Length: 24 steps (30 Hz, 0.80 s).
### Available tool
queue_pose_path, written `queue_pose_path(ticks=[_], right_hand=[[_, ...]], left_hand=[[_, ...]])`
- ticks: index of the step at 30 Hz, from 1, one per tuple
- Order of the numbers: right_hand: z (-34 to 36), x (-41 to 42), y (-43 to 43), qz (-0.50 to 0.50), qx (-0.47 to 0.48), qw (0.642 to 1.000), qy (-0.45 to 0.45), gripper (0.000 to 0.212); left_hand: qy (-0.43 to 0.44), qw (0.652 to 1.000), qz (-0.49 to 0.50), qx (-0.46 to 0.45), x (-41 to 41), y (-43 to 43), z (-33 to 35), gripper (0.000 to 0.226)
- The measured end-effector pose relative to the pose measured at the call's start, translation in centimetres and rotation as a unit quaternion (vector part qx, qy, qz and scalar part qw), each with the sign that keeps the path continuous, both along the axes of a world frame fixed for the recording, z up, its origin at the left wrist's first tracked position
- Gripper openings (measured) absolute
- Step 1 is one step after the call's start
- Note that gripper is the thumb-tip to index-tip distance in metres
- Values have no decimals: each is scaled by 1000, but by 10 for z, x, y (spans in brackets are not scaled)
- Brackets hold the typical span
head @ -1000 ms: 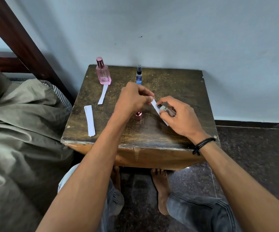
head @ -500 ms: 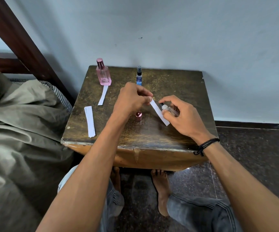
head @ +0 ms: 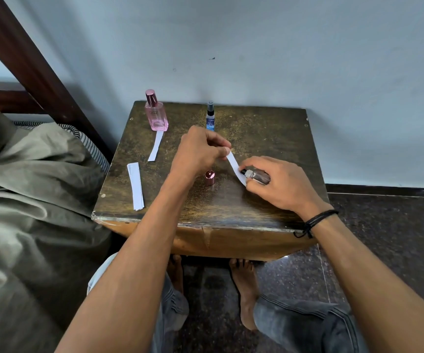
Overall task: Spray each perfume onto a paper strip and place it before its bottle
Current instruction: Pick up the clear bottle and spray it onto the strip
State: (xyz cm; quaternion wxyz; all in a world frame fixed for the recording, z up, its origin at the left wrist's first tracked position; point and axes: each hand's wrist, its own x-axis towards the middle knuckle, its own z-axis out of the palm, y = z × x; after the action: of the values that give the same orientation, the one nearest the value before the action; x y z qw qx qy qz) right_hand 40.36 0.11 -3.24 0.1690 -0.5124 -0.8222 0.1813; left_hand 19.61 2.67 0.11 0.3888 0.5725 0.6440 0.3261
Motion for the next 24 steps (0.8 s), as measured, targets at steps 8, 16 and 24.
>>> queue_pose_path(ticks=[8, 16, 24], right_hand=[[10, 15, 2, -40, -16, 999, 28, 29], [4, 2, 0, -5, -5, 1000, 15, 28], [-4, -2, 2, 1, -6, 1000, 8, 29]], left_hand=[[-15, 1000, 5, -2, -2, 0, 1, 9], [0, 1000, 2, -5, 2, 0, 1, 9], [4, 1000, -3, -6, 1, -2, 1, 10]])
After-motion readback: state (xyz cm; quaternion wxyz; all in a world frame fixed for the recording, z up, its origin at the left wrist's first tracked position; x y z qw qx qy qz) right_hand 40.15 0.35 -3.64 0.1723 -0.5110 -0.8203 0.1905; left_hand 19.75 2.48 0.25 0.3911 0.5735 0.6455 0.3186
